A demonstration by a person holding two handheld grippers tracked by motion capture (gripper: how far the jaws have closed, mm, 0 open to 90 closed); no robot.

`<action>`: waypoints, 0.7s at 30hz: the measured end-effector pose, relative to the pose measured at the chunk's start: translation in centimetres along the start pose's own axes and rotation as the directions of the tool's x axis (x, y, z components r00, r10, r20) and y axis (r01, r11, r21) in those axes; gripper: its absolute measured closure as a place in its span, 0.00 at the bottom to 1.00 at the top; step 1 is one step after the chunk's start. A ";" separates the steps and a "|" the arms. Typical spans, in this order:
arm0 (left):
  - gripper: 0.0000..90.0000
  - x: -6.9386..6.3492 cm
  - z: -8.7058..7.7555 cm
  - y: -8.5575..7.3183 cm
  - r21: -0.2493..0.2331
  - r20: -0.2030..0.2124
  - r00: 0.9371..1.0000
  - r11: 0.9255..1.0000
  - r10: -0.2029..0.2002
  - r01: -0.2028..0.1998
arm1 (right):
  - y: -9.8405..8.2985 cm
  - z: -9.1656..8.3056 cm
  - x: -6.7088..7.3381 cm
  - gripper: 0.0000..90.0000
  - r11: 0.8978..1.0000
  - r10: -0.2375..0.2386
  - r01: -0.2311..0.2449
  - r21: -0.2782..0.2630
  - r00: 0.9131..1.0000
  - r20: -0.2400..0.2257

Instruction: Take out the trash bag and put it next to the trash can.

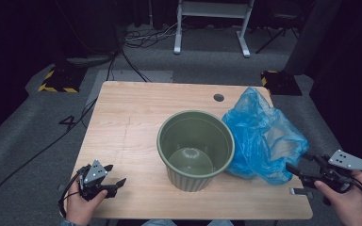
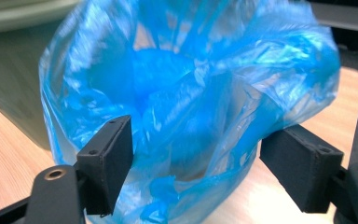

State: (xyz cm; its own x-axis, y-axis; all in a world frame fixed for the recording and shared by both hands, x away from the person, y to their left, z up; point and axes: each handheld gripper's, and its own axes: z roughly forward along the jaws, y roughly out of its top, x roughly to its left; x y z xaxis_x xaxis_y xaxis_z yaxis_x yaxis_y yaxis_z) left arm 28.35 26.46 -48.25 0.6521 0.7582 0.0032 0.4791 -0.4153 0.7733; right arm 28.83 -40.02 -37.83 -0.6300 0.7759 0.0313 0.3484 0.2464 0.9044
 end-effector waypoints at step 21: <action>0.31 0.0 0.5 -0.6 0.051 0.005 1.000 0.999 0.006 -0.006 | -7.3 3.7 -1.4 0.28 0.981 0.019 -0.025 0.191 0.999 0.032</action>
State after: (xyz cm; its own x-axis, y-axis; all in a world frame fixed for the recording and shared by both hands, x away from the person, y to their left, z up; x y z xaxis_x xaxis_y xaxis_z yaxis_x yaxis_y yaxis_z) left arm 28.36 26.46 -49.03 0.6582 0.7529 0.0045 0.5044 -0.4454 0.7398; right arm 29.71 -40.75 -46.05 -0.6005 0.7988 0.0352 0.4901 0.3330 0.8055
